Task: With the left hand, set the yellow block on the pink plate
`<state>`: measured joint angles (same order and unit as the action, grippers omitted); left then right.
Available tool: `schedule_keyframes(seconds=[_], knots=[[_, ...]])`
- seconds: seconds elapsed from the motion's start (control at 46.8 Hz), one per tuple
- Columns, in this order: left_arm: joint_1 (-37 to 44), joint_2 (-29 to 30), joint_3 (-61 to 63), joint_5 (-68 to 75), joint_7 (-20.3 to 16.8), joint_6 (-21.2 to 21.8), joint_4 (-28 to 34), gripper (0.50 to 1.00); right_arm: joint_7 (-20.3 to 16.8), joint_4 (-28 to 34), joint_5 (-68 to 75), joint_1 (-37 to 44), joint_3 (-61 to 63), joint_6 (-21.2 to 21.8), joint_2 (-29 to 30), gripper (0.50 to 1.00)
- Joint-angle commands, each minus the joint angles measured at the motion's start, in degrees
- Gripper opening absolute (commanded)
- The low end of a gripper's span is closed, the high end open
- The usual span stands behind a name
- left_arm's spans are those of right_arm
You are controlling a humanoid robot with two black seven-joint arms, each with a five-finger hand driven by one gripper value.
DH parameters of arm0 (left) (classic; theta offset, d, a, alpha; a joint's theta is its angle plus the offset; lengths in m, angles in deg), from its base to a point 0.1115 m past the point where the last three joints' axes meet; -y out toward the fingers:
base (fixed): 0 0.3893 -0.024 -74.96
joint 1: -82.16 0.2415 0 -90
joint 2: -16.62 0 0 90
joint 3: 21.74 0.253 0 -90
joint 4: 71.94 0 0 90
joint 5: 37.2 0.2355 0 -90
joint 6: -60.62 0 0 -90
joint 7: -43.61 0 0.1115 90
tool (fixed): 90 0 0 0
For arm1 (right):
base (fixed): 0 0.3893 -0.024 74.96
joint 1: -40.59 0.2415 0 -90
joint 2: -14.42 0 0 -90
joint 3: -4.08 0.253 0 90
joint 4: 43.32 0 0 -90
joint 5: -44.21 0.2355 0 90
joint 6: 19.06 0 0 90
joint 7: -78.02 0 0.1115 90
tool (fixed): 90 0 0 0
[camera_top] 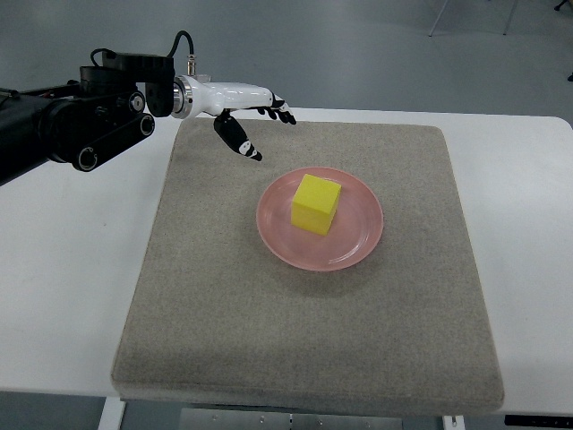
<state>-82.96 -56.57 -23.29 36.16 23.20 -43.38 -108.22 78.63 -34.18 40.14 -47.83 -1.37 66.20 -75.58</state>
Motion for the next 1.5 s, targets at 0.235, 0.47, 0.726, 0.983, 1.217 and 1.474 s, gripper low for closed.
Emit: schedule_keyframes(seconds=[0.235,0.47,0.726,0.983,1.217,1.474], knots=[[2.34,-0.64,0.32,-6.2,0.01,9.16,10.34,0.879,0.0,0.0,0.02,0.0,0.0,0.0,0.0,0.924],[4.62,-1.87,0.24,-17.53,0.1,16.01,15.36,0.921,0.0,0.0,0.02,0.0,0.0,0.0,0.0,0.924],[9.01,-5.56,0.24,-35.55,0.37,25.51,17.47,0.958,0.0,0.0,0.02,0.0,0.0,0.0,0.0,0.924],[10.42,-7.58,-0.03,-57.16,0.98,25.16,19.05,0.956,0.0,0.0,-0.06,0.0,0.0,0.0,0.0,0.924],[10.34,-8.38,-1.34,-77.47,4.67,24.72,19.14,0.951,0.0,0.0,0.02,0.0,0.0,0.0,0.0,0.924],[11.56,-8.29,-17.33,-80.04,10.56,17.79,20.89,0.954,0.0,0.0,0.02,0.0,0.0,0.0,0.0,0.924]])
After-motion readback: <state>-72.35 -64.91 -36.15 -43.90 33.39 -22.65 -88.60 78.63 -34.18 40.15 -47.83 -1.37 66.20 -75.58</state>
